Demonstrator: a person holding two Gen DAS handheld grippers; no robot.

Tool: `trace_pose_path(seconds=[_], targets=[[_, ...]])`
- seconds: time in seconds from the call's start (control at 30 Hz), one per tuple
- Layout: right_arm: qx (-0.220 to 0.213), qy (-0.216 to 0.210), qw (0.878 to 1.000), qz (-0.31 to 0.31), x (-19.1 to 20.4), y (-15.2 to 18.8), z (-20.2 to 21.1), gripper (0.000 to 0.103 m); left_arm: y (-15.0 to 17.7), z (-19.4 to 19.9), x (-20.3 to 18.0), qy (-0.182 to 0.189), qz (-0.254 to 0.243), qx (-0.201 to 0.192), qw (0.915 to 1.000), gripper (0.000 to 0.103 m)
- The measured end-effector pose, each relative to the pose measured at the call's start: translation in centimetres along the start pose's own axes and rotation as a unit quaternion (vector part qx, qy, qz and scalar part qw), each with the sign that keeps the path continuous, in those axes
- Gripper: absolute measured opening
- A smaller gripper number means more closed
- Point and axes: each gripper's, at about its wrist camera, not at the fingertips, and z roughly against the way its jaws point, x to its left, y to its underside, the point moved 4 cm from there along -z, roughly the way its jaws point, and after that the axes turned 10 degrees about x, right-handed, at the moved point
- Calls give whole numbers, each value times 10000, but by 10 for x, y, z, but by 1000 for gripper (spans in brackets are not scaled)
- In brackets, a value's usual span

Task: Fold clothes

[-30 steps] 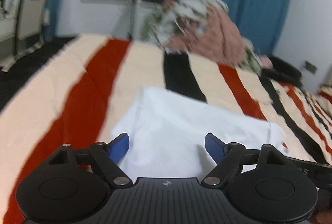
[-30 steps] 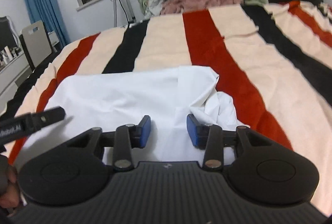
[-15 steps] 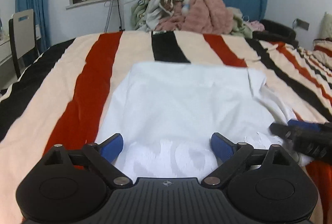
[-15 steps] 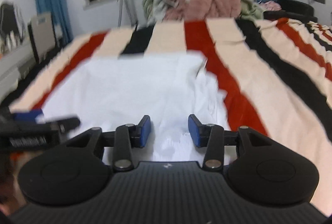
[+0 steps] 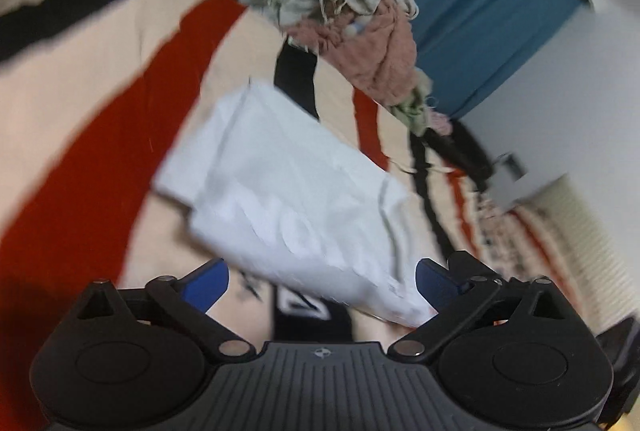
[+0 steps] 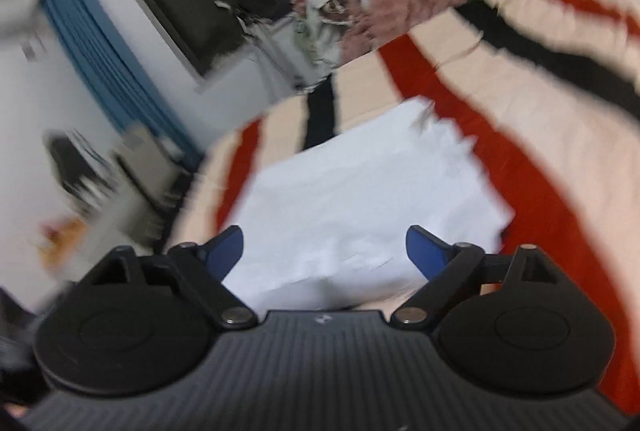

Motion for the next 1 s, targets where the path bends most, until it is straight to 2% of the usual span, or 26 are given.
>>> trace_pose_path(seconds=[0.07,0.13,0.23,0.3,0.4,0.47,0.5,0.57,0.6,0.67,0.87,1.0], targets=[[181,-327,9982,-477,-7,6,-9,90,-1,-13,12,332,453,191,9982,100],[409,-574,9917,-1078,-17,10,-26,90,-7,-29,24,493,824,282,9950,99],[783,-958,9708,-2053,-36,17,-57,92,-19,-50,37,602,1181,227,9909,96],[930,-1155,9540,-2605,-47,21,-76,92,-27,-59,40,492,1240,102,9910,89],[508,-1154,9442,-3043,-58,18,-82,89,-32,-58,48,267,1430,-245,9891,59],[302,-1135,9357,-3327,-67,18,-79,84,-32,-56,56,257,1645,-446,9850,33],[217,-1108,9319,-3448,-71,18,-78,75,-32,-55,61,340,1758,-468,9827,31],[132,-1017,9276,-3592,-78,19,-76,64,-32,-54,70,505,1982,-513,9775,20],[114,-941,9286,-3587,-80,19,-75,56,-33,-53,72,568,2032,-547,9759,19],[69,-758,9337,-3497,-84,19,-72,49,-33,-51,71,588,1953,-623,9770,16],[-386,-489,9278,-3678,-99,19,-51,47,-33,-49,67,638,1836,-734,9782,13],[-387,-485,9296,-3633,-106,18,-51,47,-29,-46,64,549,1732,-743,9805,13]])
